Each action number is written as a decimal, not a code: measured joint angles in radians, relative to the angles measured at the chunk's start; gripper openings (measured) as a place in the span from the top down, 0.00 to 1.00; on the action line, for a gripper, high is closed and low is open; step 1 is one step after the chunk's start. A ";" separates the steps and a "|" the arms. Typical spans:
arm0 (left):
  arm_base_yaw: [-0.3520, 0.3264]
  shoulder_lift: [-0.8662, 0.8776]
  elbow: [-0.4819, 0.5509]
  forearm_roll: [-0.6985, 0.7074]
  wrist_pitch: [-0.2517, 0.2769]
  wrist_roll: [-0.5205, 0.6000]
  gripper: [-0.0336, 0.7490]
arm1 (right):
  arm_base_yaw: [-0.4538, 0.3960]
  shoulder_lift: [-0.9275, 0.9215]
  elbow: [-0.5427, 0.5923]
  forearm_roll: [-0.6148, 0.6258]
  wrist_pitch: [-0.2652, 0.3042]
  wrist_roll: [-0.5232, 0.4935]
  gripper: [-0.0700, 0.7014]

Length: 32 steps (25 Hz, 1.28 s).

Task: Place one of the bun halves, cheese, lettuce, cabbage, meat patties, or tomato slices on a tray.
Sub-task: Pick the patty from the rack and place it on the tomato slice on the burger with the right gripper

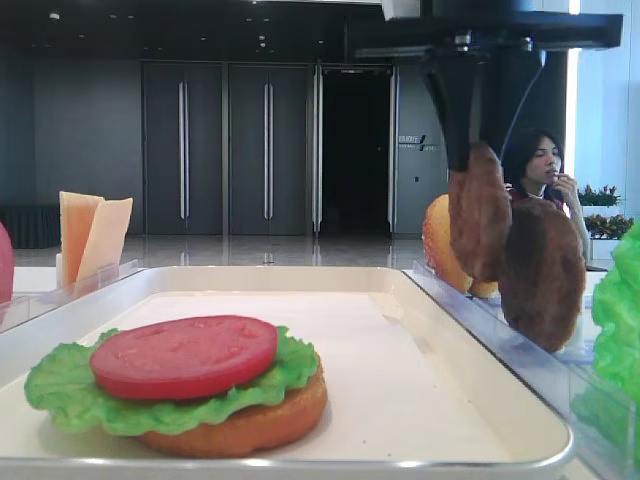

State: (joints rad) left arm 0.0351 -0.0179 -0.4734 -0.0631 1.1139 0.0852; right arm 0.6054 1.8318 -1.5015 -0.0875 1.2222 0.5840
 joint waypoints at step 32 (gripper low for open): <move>0.000 0.000 0.000 0.000 0.000 0.000 0.22 | 0.300 -0.140 -0.044 0.222 -0.016 -0.012 0.72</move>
State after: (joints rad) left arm 0.0351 -0.0179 -0.4734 -0.0631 1.1139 0.0852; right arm 0.9055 1.6918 -1.5460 0.1349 1.2062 0.5722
